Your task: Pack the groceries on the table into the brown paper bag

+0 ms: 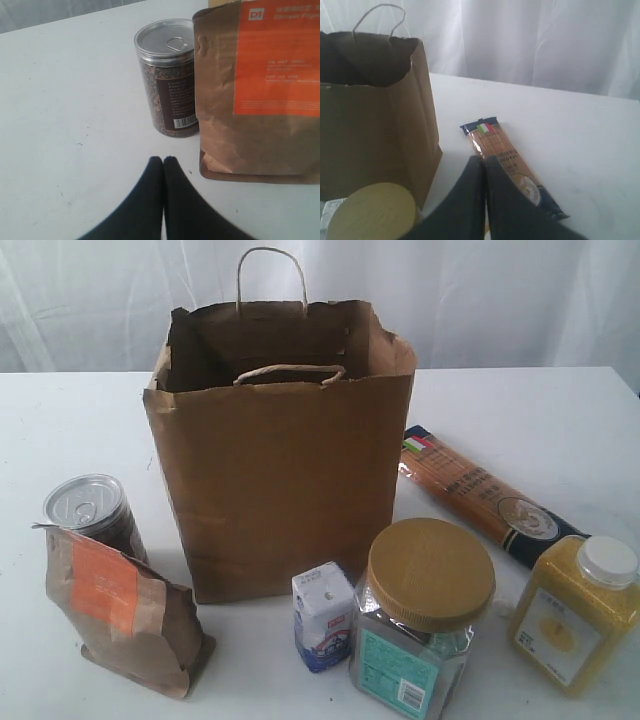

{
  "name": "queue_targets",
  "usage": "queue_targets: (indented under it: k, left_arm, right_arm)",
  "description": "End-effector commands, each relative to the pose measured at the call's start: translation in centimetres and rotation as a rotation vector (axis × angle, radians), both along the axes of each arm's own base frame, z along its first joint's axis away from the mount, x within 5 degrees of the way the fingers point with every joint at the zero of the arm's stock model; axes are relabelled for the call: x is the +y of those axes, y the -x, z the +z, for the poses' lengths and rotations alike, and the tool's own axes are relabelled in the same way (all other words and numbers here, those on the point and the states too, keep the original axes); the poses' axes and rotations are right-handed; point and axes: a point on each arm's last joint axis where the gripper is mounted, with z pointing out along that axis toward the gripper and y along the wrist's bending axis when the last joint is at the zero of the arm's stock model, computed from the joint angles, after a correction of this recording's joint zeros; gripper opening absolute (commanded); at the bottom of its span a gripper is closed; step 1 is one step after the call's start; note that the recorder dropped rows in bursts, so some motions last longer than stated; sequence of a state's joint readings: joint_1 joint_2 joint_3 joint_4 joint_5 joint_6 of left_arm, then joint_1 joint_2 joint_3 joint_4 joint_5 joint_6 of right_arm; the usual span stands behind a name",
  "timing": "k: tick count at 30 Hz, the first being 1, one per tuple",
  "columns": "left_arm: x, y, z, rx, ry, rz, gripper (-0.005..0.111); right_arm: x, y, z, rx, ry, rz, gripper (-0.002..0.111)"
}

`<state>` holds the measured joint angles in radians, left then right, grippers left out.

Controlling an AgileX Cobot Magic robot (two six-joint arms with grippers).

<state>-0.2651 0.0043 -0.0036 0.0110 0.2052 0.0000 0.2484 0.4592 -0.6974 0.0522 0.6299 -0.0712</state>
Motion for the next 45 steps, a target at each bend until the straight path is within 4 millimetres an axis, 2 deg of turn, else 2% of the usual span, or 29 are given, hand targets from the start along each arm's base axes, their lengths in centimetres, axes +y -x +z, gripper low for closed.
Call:
queue_targets:
  k: [1, 5, 8, 12, 16, 29, 31, 33, 36, 38, 40, 43, 45]
  left_arm:
    - [0.0, 0.0, -0.1, -0.001, 0.003, 0.004, 0.000]
    - [0.0, 0.0, -0.1, -0.001, 0.003, 0.004, 0.000]
    - [0.0, 0.0, -0.1, -0.001, 0.003, 0.004, 0.000]
    - [0.0, 0.0, -0.1, -0.001, 0.003, 0.004, 0.000]
    - [0.0, 0.0, -0.1, -0.001, 0.003, 0.004, 0.000]
    - [0.0, 0.0, -0.1, -0.001, 0.003, 0.004, 0.000]
    - [0.0, 0.0, -0.1, -0.001, 0.003, 0.004, 0.000]
    - [0.0, 0.0, -0.1, -0.001, 0.003, 0.004, 0.000]
    - [0.0, 0.0, -0.1, -0.001, 0.003, 0.004, 0.000]
    - [0.0, 0.0, -0.1, -0.001, 0.003, 0.004, 0.000]
    - [0.0, 0.0, -0.1, -0.001, 0.003, 0.004, 0.000]
    - [0.0, 0.0, -0.1, -0.001, 0.003, 0.004, 0.000]
    - [0.0, 0.0, -0.1, -0.001, 0.003, 0.004, 0.000]
  right_arm:
    - [0.7, -2.5, 0.7, 0.098, -0.018, -0.012, 0.000]
    - [1.1, -4.4, 1.0, 0.199, -0.120, -0.063, 0.000]
    - [1.5, -5.7, 1.1, 0.237, -0.114, -0.067, 0.000]
    - [2.0, -6.5, 0.7, 0.338, -0.080, -0.052, 0.000]
    - [2.9, -7.0, 0.5, 0.352, -0.067, -0.010, 0.000]
    - [6.1, -5.9, -0.7, 0.456, 0.045, 0.198, 0.001]
    - [6.9, -5.9, -1.1, 0.480, 0.070, 0.233, 0.009]
    - [7.6, -5.9, -1.5, 0.501, 0.087, 0.264, 0.021]
    - [8.8, -6.0, -2.1, 0.518, 0.138, 0.327, 0.050]
    - [9.6, -6.1, -2.5, 0.518, 0.195, 0.385, 0.075]
    - [10.4, -6.2, -3.0, 0.523, 0.220, 0.415, 0.094]
    - [11.3, -6.7, -3.6, 0.536, 0.254, 0.431, 0.105]
    - [11.6, -7.1, -4.1, 0.546, 0.290, 0.442, 0.105]
